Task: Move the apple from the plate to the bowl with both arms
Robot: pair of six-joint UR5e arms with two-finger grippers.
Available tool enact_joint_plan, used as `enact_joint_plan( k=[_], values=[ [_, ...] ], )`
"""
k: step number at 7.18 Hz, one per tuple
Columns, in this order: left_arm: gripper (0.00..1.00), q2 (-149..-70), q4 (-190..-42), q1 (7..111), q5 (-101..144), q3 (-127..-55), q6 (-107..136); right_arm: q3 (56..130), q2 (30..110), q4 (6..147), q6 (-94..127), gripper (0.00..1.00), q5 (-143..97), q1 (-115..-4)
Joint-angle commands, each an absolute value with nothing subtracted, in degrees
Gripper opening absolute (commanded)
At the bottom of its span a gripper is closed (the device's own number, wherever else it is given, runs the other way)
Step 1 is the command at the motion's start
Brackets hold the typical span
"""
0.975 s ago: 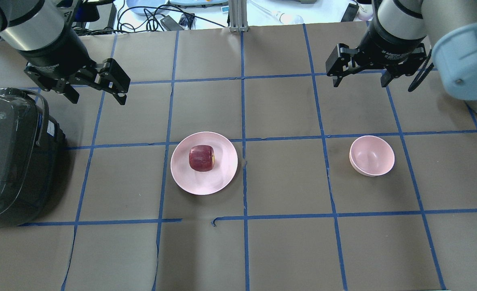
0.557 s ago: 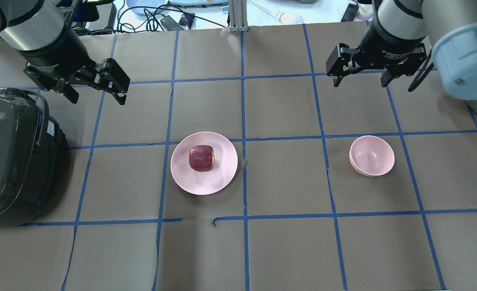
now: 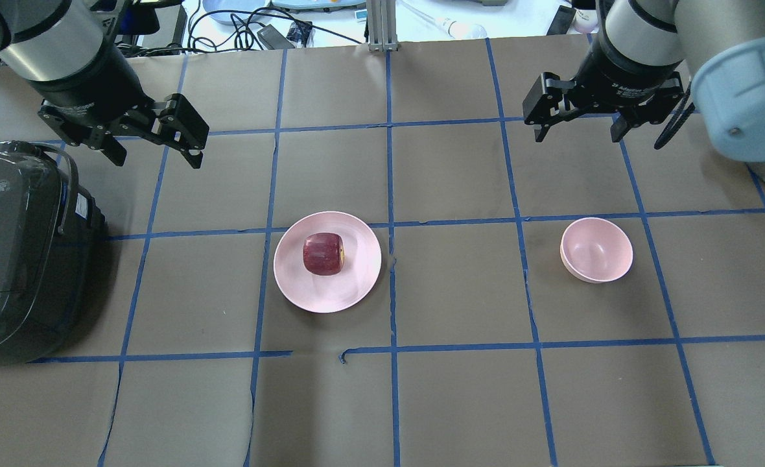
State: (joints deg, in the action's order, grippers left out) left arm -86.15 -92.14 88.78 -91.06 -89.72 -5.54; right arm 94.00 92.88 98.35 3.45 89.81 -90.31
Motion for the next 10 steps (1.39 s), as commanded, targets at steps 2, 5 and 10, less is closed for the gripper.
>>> enact_joint_plan(
  k=[2,5,10],
  values=[
    [1.0,-86.1,-92.1,88.9,-91.0,-89.8,-5.5,94.0,92.7,98.4,3.4,1.0,89.8,-90.3],
    [1.0,-86.2,-92.1,88.9,-91.0,-89.8,-5.4,94.0,91.8,97.9,3.3,1.0,89.7,-89.9],
    [1.0,-86.1,-92.1,88.9,-91.0,-89.7,-5.4,94.1,85.9,98.8,-10.1,1.0,91.6,-77.6]
  ],
)
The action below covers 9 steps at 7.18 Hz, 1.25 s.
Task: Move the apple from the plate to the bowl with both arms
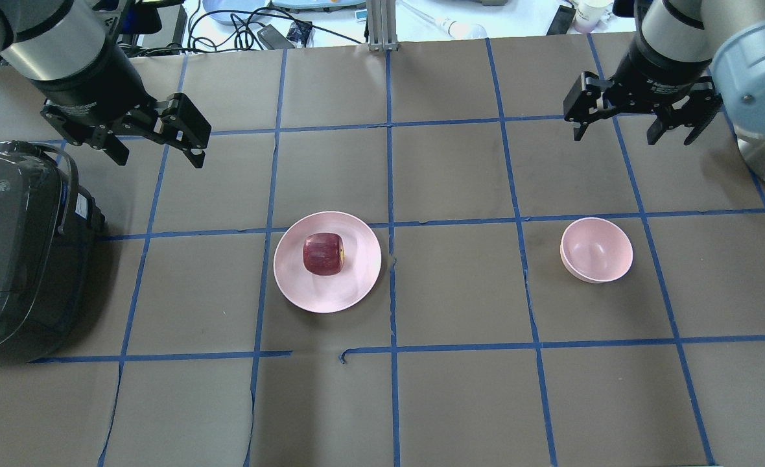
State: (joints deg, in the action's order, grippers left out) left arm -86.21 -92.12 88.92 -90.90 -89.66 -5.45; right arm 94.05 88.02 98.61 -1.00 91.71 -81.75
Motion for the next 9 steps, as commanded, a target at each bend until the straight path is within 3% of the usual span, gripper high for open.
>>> enact_joint_plan(
  k=[1,3,7,9],
  values=[
    [1.0,-86.1,-92.1,88.9,-91.0,-89.7,-5.4,94.4,84.0,98.9,-17.0,1.0,91.8,-74.0],
    [1.0,-86.2,-92.1,88.9,-90.8,-89.7,-5.4,96.7,81.3,99.8,-17.6,1.0,90.9,-70.8],
    [1.0,-86.2,-92.1,88.9,-91.1,-89.4,-5.4,114.4,77.7,117.1,-17.8,1.0,91.1,-70.8],
    [1.0,-86.2,-92.1,89.0,-91.1,-89.4,-5.5,116.2,75.5,120.2,-17.6,1.0,91.1,-70.8]
  ],
)
